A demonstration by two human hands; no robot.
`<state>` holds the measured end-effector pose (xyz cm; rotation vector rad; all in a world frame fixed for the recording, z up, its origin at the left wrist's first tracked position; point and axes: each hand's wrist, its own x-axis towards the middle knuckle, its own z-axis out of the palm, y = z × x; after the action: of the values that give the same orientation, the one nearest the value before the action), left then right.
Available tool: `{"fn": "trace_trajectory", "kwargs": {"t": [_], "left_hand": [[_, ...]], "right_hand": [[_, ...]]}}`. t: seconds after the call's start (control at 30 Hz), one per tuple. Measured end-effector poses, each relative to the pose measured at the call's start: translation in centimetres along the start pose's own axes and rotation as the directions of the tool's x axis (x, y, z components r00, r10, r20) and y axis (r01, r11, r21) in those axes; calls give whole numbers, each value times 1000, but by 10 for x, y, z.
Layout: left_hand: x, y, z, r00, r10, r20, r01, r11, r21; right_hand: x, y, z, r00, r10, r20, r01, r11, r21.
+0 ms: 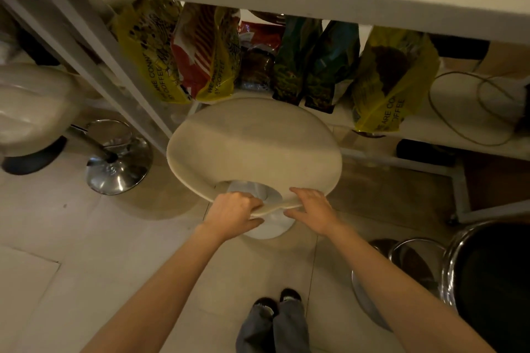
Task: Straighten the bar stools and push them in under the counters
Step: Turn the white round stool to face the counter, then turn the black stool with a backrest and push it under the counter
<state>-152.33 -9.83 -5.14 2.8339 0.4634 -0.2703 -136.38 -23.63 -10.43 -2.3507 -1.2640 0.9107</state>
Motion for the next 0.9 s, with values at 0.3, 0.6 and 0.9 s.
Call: {"fn": "trace_trajectory", "kwargs": {"t": [0.3, 0.6, 0.9], "left_hand": [[-1, 37, -37, 976, 215, 34, -214, 976, -24], [26, 162, -78, 849, 528, -8, -528, 849, 8], [3, 322, -95, 655, 749, -101, -753, 658, 1]], "right_hand": [[-78, -5, -48, 977, 137, -161, -132, 990, 40], [-207, 18, -95, 818, 315, -482, -299, 948, 111], [-345, 64, -140, 647, 360, -672, -397, 912, 106]]}}
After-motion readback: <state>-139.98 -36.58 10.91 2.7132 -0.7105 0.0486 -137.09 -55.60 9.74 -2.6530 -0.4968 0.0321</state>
